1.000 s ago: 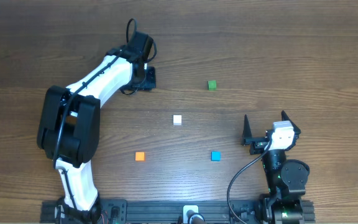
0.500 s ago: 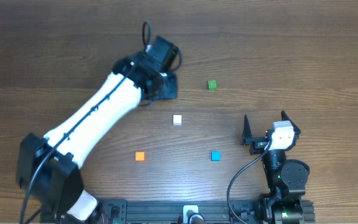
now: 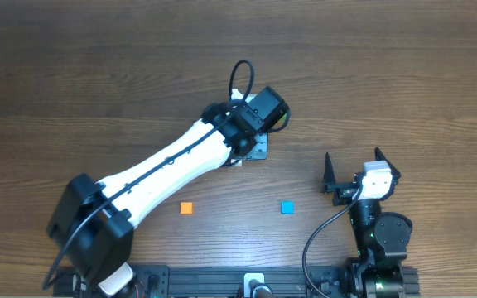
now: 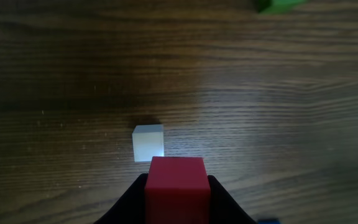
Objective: Stack Cubes
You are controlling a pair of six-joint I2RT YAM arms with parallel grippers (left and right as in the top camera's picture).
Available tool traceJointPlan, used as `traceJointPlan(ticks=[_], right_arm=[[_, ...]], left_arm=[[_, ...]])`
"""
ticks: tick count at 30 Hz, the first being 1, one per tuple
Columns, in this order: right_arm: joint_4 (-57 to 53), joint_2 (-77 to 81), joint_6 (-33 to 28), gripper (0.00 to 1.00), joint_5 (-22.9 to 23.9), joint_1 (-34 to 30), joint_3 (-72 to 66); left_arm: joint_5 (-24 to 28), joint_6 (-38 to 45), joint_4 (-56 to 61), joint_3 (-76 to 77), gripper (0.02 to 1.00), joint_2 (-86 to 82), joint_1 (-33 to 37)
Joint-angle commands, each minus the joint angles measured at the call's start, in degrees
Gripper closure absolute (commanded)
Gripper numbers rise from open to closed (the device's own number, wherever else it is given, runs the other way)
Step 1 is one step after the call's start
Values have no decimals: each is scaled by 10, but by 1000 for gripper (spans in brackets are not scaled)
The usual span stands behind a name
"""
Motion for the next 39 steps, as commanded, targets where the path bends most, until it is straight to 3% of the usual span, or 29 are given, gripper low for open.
traceJointPlan(ticks=[1,39], right_arm=[[0,-4,-2,7,5,2,-4],[0,-4,-2,7,5,2,-4]], left_arm=[[-16,-12,0,1,980,43,11],[36,-31,59,-74,978,59,35]])
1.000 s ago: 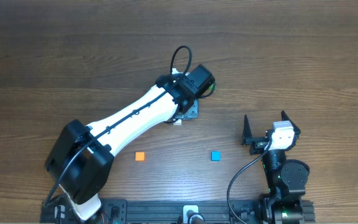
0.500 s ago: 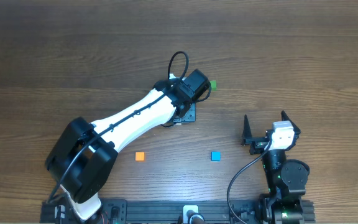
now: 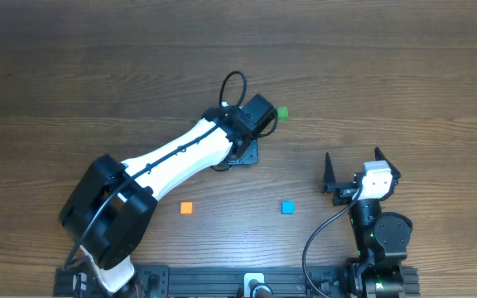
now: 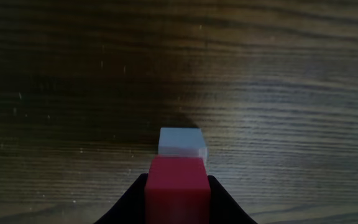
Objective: Stack Cubes
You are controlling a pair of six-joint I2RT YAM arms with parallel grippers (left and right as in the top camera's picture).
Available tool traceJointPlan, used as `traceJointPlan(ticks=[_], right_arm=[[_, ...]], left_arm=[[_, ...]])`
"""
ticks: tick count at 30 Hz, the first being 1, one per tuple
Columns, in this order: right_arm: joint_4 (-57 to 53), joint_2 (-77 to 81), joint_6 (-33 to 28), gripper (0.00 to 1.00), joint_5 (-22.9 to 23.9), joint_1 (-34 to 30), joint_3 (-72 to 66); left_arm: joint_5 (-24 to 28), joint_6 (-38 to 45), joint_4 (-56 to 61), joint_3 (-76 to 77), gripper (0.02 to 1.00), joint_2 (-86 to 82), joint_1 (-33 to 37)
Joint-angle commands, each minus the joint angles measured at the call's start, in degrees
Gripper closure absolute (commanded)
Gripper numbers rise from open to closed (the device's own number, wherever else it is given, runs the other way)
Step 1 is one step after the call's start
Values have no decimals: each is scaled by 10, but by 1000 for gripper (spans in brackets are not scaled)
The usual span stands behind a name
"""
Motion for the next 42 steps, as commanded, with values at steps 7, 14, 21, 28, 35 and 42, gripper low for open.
traceJointPlan(ticks=[7,14,21,28,35,42], right_arm=[[0,-4,-3,7,5,2,-4],[0,-4,-3,9,5,2,-4],[0,-4,-3,7,5,2,-4],[0,-4,-3,7,5,2,-4],[0,-4,-3,9,5,2,-4],[0,-4,-3,9,5,2,-4]], left_arm=[[5,-10,11,-6,976,5,4],[5,-10,15,-6,976,12,7],[5,-10,25,-6,972,19,8],[5,-10,21,-6,912,19,9],[5,-10,21,-6,877,19,9],[6,-10,16,-6,768,19,9]])
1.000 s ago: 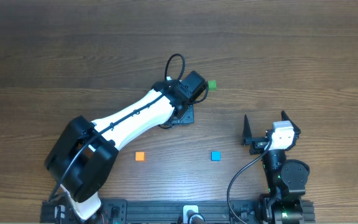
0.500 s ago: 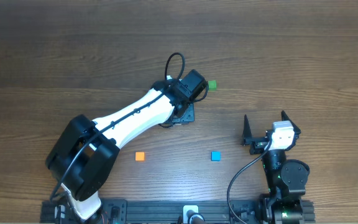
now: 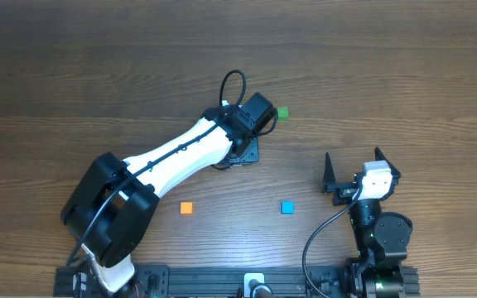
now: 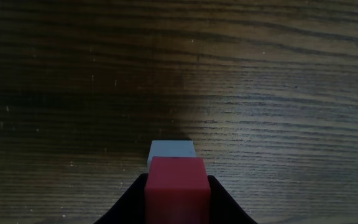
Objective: Stack Cubes
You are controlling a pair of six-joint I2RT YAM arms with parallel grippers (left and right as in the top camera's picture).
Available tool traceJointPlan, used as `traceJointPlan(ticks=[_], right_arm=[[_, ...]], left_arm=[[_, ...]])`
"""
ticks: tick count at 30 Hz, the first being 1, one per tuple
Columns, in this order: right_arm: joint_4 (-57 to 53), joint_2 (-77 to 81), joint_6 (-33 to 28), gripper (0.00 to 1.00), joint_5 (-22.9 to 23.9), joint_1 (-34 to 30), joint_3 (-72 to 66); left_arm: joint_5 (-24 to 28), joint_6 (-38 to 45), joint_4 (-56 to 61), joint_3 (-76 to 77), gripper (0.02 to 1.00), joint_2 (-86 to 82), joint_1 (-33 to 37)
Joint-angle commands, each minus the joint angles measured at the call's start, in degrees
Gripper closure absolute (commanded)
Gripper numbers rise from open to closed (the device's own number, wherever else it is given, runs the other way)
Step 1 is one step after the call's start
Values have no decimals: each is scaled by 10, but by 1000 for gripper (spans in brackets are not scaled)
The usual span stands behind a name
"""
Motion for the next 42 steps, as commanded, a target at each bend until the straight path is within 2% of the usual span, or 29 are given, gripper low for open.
traceJointPlan(ticks=[1,14,23,26,27,29,31,37,42], right_arm=[[0,-4,-2,7,5,2,-4],[0,-4,-2,9,5,2,-4],[0,-4,-2,7,5,2,-4],[0,-4,-2,9,5,2,-4],[0,-4,-2,9,5,2,-4],[0,-4,-2,7,5,2,-4],[0,-4,-2,12,5,2,-4],[0,-4,-2,7,5,2,-4],[0,-4,-2,9,5,2,-4]], left_arm=[[2,-8,-9,-4,757,12,5],[2,-8,-8,-4,706,12,4],[4,-8,-2,-4,608,12,4],[4,-8,-2,-4,529,12,4],[4,-8,-2,-4,450,10,4],[4,-8,-3,-4,172,-2,4],[4,-7,-7,-4,20,-28,4],[-31,-1,-33,-16,20,-144,5],[-35,-5,-49,-146,20,-292,5]])
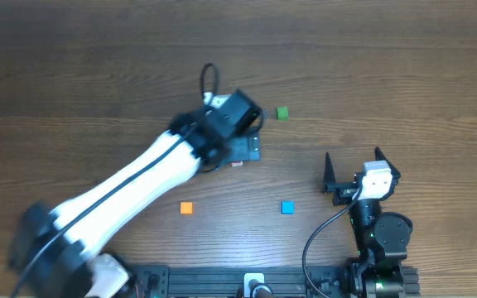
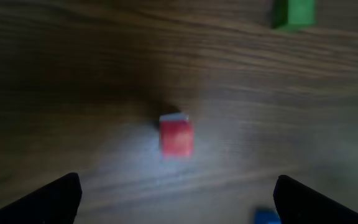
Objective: Stack Cubes
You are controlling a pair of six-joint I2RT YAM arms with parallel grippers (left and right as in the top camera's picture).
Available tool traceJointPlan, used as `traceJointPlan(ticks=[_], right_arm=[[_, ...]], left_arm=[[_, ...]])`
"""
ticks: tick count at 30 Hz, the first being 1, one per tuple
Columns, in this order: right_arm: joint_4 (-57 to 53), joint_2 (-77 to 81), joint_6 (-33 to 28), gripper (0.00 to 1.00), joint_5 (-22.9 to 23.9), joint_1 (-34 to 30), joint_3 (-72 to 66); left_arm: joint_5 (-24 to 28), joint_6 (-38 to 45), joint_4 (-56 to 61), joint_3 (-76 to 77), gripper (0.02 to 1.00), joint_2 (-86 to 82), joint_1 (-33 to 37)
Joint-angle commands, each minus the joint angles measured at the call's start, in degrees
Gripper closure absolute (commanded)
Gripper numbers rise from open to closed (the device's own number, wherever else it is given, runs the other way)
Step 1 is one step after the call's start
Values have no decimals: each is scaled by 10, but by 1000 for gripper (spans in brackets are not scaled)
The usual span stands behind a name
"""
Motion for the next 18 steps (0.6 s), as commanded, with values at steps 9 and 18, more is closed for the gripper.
traceJointPlan(ticks=[9,18], right_arm=[[0,-4,-3,9,5,2,-4],[0,-4,-3,7,5,2,-4]], left_arm=[[-19,1,73,-327,31,-193,5],[-7,-1,118,-367,176,-156,5]])
